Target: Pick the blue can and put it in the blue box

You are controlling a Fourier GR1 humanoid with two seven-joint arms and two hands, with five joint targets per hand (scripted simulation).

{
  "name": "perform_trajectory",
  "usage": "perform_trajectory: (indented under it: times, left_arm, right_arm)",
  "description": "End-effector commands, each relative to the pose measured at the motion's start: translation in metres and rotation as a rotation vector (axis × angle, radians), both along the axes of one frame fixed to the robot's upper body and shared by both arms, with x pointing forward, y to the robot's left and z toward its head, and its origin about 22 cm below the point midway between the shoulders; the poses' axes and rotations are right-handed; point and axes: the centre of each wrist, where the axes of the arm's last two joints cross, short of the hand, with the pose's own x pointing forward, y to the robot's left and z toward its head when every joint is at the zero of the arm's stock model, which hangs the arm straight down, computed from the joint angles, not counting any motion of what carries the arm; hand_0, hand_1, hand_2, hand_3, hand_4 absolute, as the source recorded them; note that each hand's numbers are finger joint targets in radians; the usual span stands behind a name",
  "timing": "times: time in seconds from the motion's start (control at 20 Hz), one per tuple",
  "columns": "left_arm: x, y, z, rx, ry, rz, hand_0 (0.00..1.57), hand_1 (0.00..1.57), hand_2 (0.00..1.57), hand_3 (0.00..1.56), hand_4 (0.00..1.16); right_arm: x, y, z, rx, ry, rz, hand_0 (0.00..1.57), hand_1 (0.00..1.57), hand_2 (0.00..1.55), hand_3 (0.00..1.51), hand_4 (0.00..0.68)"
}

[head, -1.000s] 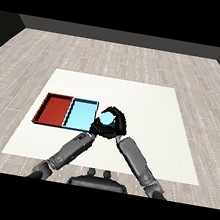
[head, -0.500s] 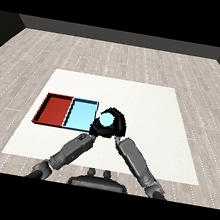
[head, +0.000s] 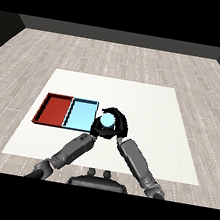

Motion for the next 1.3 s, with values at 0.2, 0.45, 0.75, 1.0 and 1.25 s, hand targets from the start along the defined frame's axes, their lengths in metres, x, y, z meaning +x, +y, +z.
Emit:
perform_trajectory:
  times: [0.2,0.45,0.75,1.0,1.25]
  left_arm:
    - [0.007,0.002,0.017,-0.037,-0.037,-0.009,1.57,1.57,1.57,1.54,1.12]
    - [-0.004,-0.004,0.009,0.023,-0.034,0.047,1.57,1.57,1.57,1.52,1.14]
    - [0.007,0.008,0.002,0.039,-0.053,0.087,1.57,1.57,1.57,1.54,1.15]
    - [0.036,0.038,0.014,0.097,-0.068,0.142,1.57,1.57,1.57,1.53,1.15]
    - [0.059,0.104,0.029,0.237,-0.075,0.234,1.57,1.57,1.57,1.52,1.14]
  right_arm:
    - [-0.006,0.003,0.005,-0.075,0.008,0.010,0.00,0.00,0.00,0.00,0.000]
    - [0.001,0.002,-0.011,-0.026,0.013,-0.025,0.00,0.00,0.00,0.00,0.000]
    - [-0.002,-0.045,0.015,0.067,-0.077,-0.051,0.00,0.00,0.00,0.00,0.000]
    - [-0.025,-0.088,0.006,0.208,-0.076,-0.188,0.00,0.00,0.00,0.00,0.000]
    - [-0.015,-0.115,-0.004,0.239,-0.066,-0.230,0.00,0.00,0.00,0.00,0.000]
